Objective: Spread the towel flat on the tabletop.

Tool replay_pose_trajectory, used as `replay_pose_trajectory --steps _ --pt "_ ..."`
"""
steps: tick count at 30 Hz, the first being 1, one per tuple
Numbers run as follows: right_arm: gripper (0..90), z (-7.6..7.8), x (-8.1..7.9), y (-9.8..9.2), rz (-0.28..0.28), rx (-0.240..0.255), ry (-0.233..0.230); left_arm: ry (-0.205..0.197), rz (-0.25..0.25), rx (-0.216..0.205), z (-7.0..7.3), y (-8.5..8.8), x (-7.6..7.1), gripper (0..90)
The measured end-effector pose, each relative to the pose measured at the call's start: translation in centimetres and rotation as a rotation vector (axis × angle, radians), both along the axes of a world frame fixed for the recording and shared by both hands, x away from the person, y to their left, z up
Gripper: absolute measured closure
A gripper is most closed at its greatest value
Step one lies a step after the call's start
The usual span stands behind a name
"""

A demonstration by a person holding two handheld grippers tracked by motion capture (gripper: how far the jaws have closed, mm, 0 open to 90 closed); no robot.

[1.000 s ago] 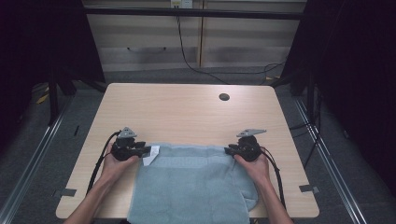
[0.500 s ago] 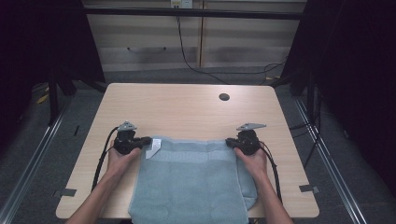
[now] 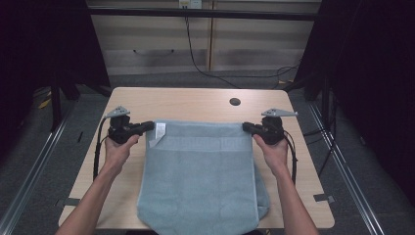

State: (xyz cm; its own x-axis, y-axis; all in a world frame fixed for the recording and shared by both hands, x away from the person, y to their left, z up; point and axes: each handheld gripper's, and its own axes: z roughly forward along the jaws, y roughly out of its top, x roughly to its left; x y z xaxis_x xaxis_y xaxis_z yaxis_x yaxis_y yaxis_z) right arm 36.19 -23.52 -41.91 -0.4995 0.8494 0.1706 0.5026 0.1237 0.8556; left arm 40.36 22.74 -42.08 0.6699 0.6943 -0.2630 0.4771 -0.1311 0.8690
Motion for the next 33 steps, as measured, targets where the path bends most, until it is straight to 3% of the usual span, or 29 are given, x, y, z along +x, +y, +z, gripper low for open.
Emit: replay_pose_trajectory --steps 4,6,11,14,18,20,22,26,31,33 --pt "85.3 2.5 -0.6 -0.1 0.031 0.047 -0.047 -0.049 -0.042 -0.063 2.3 0.3 -1.1 85.9" --pt "85.4 3.3 -1.6 -0.2 0.054 0.063 -0.062 -0.082 -0.067 -0.066 3.4 0.6 -2.5 85.9" --pt "85.4 5.1 -6.3 -0.5 0.105 0.087 -0.105 -0.127 -0.121 -0.119 5.0 2.0 -6.4 85.8" --pt "85.3 5.7 -9.6 -0.7 0.138 0.086 -0.121 -0.152 -0.158 -0.104 5.4 3.1 -9.7 85.7" --pt "85.2 5.7 -13.9 -0.8 0.193 0.099 -0.131 -0.134 -0.191 -0.109 4.1 4.1 -13.4 85.7" --pt "85.2 4.8 -15.8 -0.5 0.204 0.088 -0.121 -0.114 -0.201 -0.097 2.9 4.4 -15.1 85.7" --pt "85.2 3.6 -17.7 -0.4 0.214 0.101 -0.116 -0.077 -0.219 -0.120 1.6 4.7 -16.5 85.6" --pt "85.0 1.4 -21.1 -0.1 0.225 0.111 -0.085 -0.033 -0.249 -0.119 -0.1 5.2 -19.4 85.5" --pt "83.6 -0.5 -24.3 0.3 0.243 0.099 -0.014 0.011 -0.309 -0.090 -1.6 5.6 -23.3 84.5" --pt "77.0 -1.0 -25.0 0.5 0.257 0.088 0.005 0.018 -0.321 -0.069 -2.1 5.6 -24.1 81.5"
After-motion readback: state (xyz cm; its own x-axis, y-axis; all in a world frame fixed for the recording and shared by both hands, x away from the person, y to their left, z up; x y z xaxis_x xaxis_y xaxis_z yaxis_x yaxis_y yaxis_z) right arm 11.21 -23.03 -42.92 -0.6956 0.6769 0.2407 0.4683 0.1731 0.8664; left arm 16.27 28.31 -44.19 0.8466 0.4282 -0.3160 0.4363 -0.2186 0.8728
